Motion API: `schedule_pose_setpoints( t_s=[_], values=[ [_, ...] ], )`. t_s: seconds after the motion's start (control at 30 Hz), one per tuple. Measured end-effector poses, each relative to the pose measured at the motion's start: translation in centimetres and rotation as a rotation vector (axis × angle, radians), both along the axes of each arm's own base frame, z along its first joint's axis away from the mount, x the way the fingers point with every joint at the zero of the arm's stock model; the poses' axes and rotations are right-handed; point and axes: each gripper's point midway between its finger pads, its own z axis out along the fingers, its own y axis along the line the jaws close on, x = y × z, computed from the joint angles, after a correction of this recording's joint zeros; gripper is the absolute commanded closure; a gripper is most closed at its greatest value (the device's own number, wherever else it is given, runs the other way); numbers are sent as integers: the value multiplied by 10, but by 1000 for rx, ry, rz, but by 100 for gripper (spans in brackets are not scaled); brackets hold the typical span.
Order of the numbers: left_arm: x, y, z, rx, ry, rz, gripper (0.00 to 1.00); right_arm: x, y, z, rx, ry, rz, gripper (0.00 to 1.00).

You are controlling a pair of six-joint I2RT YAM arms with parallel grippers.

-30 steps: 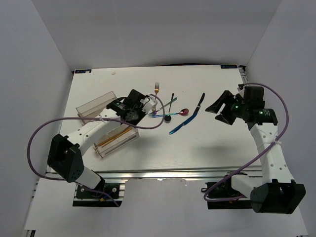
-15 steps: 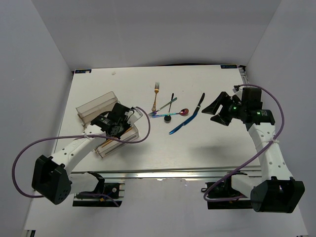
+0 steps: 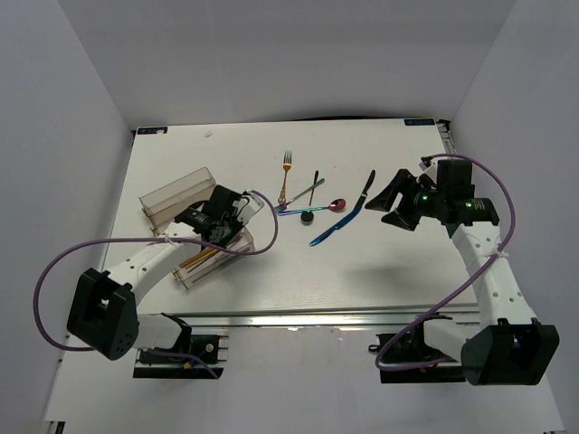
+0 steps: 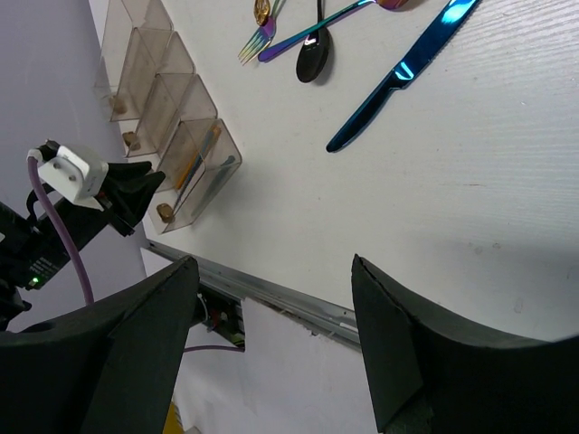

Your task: Sort the eating utensils into containers

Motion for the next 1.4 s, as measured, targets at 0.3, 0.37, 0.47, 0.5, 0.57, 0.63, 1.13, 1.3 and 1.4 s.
schedule_pose_setpoints(
  t_s=[0.3,0.37,0.47,0.5,0.57,0.63,1.13,1.3,1.4],
  values=[
    [19,13,48,-59,-132,322,2,20,-14,-26,-182,42,-77,11],
    [53,2,95,-162,-234,508,2,38,-20,-39,-319,91,-126,11],
    [66,-27,110,-325,-200,547,2,58,-25,-28,-369,61,-176,11],
    [73,-47,111,-389,-156,500,2,57,-22,-27,-353,62,-167,11],
    [92,-85,113,-485,-101,395,2,52,-18,-31,-330,67,-148,11],
    [113,-115,111,-538,-68,302,4,36,-18,-39,-322,91,-135,11],
    [115,-278,-46,-356,206,-178,22,-31,-30,-33,-336,107,-106,10],
    [112,-291,-61,-323,206,-221,27,-39,-34,-35,-359,123,-97,11],
    [119,-293,-62,-312,183,-227,28,-41,-35,-36,-364,130,-92,11]
  ],
)
